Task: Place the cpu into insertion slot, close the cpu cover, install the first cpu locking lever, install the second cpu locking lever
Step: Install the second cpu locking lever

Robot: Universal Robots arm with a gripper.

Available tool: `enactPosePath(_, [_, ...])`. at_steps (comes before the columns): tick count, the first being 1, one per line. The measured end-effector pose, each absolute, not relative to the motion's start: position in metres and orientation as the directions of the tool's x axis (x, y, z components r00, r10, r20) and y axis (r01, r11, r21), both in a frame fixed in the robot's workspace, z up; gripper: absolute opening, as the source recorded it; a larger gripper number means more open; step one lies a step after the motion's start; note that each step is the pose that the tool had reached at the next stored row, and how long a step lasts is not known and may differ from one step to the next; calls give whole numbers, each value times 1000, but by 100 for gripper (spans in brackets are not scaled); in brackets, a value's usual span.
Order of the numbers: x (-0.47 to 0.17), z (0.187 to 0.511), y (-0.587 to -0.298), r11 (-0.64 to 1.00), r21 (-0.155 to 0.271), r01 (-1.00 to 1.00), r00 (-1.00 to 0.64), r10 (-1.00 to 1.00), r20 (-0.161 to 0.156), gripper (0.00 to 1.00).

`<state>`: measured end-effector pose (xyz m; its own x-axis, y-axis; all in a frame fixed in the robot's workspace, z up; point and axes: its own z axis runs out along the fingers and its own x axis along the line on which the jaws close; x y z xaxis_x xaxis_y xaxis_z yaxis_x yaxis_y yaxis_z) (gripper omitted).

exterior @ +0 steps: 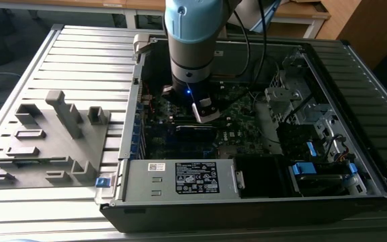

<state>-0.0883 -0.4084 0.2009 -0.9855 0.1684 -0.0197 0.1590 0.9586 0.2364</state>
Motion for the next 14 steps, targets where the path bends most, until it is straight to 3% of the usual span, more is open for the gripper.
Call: enactPosePath(14, [-94,196,-410,957,244,159,-986,168,-18,11])
